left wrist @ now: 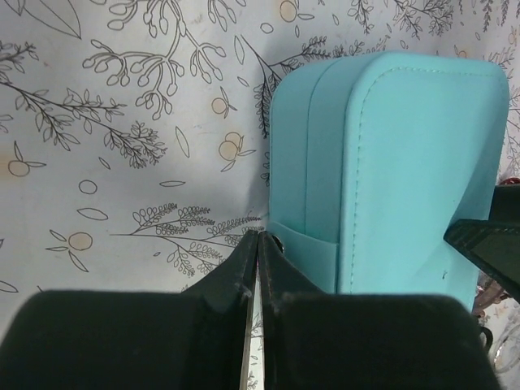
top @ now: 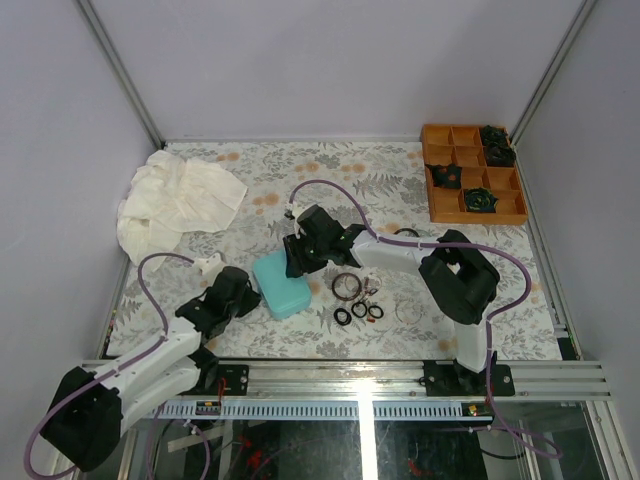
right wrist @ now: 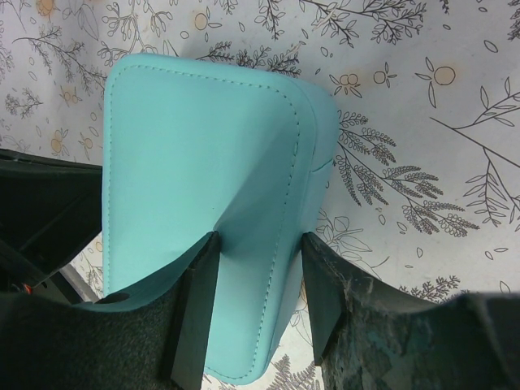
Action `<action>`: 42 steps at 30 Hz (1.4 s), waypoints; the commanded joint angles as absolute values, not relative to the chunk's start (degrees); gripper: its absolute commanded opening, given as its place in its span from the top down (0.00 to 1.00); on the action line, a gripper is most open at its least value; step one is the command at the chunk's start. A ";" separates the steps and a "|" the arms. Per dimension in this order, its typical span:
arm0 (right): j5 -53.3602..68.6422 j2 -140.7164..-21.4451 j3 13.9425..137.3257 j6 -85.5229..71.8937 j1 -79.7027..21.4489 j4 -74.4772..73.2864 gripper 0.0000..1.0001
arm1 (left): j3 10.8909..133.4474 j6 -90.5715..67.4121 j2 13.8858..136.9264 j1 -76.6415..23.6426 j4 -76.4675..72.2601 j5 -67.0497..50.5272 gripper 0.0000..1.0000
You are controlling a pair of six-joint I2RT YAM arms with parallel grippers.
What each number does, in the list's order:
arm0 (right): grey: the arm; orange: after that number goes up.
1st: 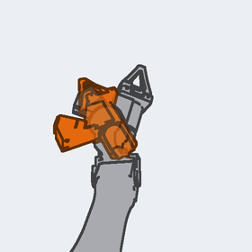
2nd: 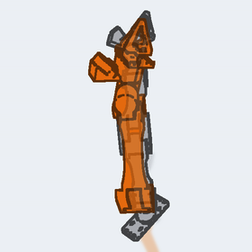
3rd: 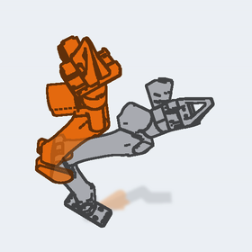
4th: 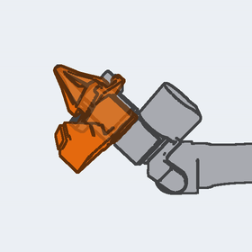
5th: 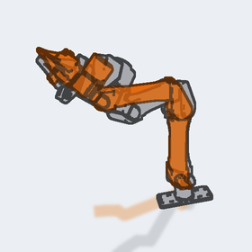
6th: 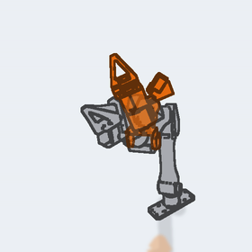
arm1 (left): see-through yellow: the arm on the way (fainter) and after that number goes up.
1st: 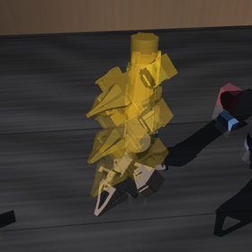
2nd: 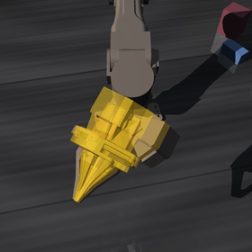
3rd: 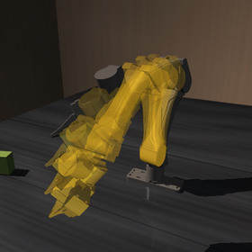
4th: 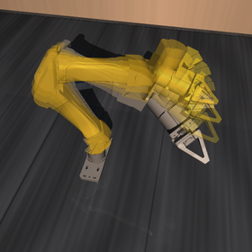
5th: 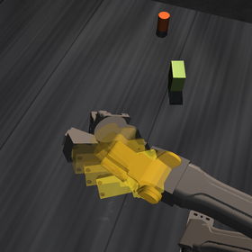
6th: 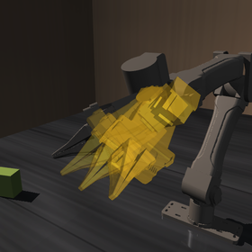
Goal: Organize the mixed jewelry
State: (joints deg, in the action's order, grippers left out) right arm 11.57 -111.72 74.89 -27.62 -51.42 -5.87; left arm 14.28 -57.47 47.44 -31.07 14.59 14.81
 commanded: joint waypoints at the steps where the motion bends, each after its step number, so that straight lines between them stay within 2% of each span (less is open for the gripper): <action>1: 10.60 -113.49 73.73 -25.44 -51.68 -9.68 0.50 | 17.67 -53.97 49.31 -30.13 9.84 16.31 1.00; 20: 2.65 -118.59 80.91 -21.24 -56.56 -16.93 0.49 | 21.50 -49.52 61.81 -27.79 -0.27 10.77 1.00; 35: 9.31 -127.99 88.50 -18.47 -59.34 -20.28 0.49 | 22.82 -48.30 68.59 -27.60 -10.77 6.92 1.00; 42: 8.74 -131.28 91.40 -15.91 -62.04 -22.32 0.50 | 27.44 -48.17 73.73 -27.42 -10.63 8.03 1.00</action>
